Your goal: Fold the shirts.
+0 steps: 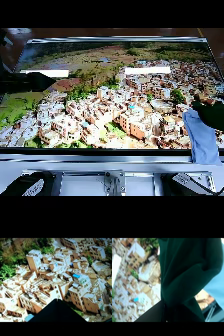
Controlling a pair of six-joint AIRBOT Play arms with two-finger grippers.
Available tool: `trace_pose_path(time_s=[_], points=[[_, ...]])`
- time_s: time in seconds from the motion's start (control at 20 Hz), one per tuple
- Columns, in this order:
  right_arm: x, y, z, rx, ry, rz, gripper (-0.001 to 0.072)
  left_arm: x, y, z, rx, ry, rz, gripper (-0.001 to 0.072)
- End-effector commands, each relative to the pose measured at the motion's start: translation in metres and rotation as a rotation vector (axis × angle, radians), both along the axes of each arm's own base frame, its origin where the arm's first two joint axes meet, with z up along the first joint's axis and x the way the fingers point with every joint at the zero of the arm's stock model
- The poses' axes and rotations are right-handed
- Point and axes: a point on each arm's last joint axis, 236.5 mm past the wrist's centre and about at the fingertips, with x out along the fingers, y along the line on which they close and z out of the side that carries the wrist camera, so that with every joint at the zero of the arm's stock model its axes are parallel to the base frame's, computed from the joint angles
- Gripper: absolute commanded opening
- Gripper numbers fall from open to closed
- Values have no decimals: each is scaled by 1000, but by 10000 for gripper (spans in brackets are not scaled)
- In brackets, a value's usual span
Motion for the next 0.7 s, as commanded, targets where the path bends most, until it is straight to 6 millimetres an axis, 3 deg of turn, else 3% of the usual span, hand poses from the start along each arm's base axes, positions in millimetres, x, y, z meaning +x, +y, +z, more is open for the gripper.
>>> trace_pose_path(time_s=[0.0, 0.25, 0.45, 0.65], points=[[-45, 27, -18, 96, 193, 75, 62, 8, 3, 7, -5, -41, 22, 35], [-104, 40, -72, 133, 440, 51, 62, 10, 3, 8, -7, -49, 28, 35], [-116, 50, -123, 166, 490, 38, 63, 10, 3, 8, -8, -49, 27, 35], [-143, 32, -148, 79, 598, 15, 63, 10, 3, 9, -8, -49, 28, 35]])
